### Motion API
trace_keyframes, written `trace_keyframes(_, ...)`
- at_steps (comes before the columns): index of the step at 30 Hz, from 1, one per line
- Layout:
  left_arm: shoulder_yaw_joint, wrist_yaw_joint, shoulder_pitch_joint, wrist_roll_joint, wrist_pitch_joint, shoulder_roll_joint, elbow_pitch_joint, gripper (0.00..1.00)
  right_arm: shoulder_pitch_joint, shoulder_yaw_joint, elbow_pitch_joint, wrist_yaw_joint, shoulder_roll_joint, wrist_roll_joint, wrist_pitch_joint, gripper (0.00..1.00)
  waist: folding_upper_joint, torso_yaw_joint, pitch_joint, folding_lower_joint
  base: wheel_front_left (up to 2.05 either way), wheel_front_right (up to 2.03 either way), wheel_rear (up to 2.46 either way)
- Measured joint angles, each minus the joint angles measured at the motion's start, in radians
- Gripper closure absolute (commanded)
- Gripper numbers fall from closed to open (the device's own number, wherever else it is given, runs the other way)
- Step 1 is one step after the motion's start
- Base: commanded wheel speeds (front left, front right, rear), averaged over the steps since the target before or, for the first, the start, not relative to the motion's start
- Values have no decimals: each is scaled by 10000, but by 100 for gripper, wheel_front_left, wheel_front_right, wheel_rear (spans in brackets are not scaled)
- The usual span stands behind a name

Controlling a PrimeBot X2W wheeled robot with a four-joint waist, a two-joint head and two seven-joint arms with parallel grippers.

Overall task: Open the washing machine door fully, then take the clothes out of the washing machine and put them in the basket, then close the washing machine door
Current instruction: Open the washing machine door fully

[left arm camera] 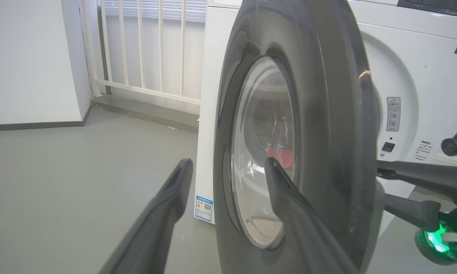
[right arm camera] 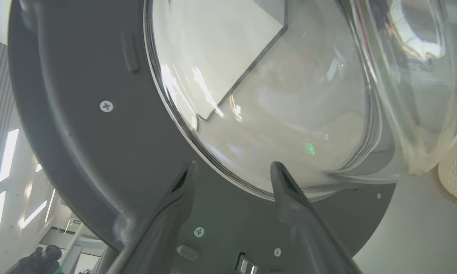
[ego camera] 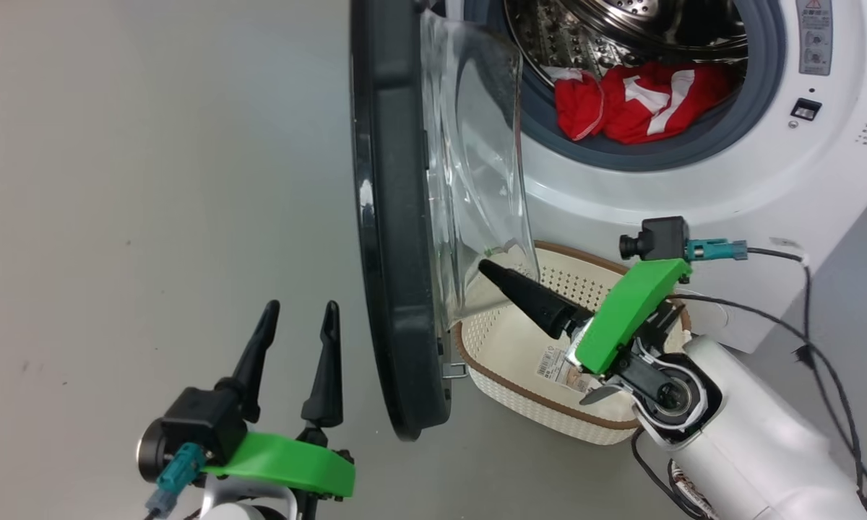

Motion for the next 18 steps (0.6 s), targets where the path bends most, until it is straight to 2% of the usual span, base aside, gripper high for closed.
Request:
trace_keyframes(11, 100, -12, 185, 4, -163, 0, -2, 0, 58, 52, 307, 2, -290, -3724, -2786, 0, 0, -299, -37, 0, 0, 0, 0)
trace_keyframes(14, 102, -13, 222, 6, -196, 4, 12, 0, 107, -347, 485, 4, -351, -5223, -3661, 0, 0, -338, -66, 0, 0, 0, 0)
trace_keyframes(18, 148, -12, 239, 21, -226, 58, 48, 0, 470, -1417, 688, 12, -209, -7233, -4523, 0, 0, -387, -122, 0, 0, 0, 0)
